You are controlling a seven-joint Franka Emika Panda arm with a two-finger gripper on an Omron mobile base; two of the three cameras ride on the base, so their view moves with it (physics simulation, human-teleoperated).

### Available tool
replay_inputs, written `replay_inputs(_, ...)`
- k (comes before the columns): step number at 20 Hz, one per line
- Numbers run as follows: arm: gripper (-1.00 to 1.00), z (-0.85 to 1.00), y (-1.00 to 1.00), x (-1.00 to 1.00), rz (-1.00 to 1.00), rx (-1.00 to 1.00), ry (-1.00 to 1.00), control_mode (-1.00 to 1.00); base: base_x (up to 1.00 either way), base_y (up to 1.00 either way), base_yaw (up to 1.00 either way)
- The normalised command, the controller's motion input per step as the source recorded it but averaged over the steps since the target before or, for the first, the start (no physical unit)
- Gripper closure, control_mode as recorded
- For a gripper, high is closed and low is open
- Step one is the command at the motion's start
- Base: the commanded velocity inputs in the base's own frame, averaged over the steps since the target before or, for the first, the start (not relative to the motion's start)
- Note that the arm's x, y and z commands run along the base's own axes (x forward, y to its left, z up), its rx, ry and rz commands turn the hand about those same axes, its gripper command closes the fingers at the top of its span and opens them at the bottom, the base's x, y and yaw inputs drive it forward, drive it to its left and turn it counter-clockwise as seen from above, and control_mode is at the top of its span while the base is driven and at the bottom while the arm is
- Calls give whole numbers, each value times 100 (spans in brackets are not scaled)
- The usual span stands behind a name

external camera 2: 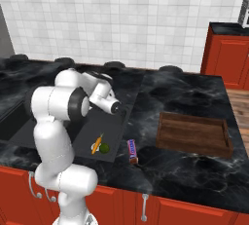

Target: Pick up all produce items and place them in the sink. Turn on the sink faucet to wash them. Then turn the sink off and put them in the tray.

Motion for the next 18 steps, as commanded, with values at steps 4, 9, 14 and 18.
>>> replay_inputs(4,-100,65,-8,-60,-14,-4,-3,-100,0,0,0)
replay_inputs(9,-100,63,-17,-55,-12,-5,1,-100,0,0,0)
replay_inputs(14,-100,52,-21,-57,-16,-6,13,-100,0,0,0)
replay_inputs(18,-100,35,-13,-59,-17,-4,22,-100,0,0,0)
